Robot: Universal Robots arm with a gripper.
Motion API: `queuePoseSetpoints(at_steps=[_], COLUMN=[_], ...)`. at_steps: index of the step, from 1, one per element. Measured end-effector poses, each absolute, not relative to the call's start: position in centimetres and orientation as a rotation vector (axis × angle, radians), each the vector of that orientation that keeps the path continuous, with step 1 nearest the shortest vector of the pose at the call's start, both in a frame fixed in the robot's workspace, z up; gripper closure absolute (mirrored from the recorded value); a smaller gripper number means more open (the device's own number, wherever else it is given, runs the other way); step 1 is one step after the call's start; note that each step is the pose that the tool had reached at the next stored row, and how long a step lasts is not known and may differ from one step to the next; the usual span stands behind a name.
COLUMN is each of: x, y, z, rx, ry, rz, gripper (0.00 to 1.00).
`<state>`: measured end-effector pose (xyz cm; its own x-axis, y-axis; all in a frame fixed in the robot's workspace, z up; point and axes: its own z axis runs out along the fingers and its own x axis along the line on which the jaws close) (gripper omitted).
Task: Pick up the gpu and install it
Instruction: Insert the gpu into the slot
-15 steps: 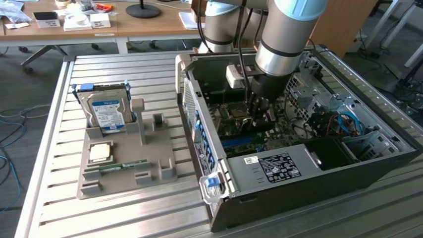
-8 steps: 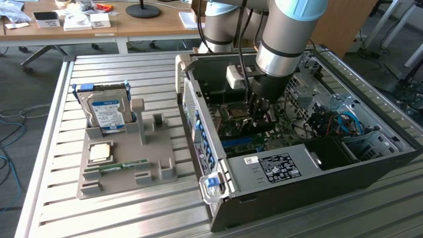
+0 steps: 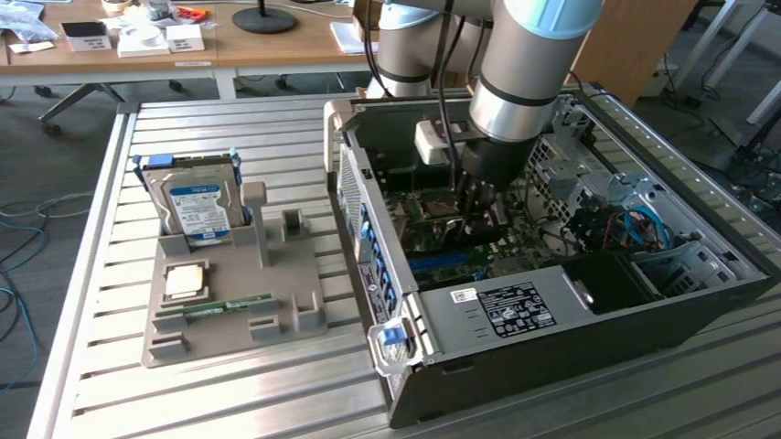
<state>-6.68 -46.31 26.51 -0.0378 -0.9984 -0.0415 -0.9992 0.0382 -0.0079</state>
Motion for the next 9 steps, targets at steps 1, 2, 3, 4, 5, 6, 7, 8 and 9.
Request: queuePoseSetpoints(at_steps=[1,2,3,4,5,6,7,8,9], x=[-6.70,-6.73,-6.76,-6.81,-6.84,-6.83,-6.83,-6.83,-6.84], y=[-46.31,-46.31,-46.31,-46.31,-46.31,-46.31,-46.31,-46.31,-46.31], z=[26.51,26.51,26.51,26.51,26.51,26.51,26.51,26.51,26.51], rx=[-2.154,-2.154,-2.154,-2.154,-2.154,-2.154,-2.154,-2.154,-2.154], ry=[2.238,2.238,2.238,2.238,2.238,2.238,2.238,2.238,2.238], rz=[0.036,0.036,0.036,0.036,0.036,0.036,0.036,0.036,0.036], gripper=[0.73,0.73,0.73,0.73,0.73,0.73,0.73,0.73,0.73])
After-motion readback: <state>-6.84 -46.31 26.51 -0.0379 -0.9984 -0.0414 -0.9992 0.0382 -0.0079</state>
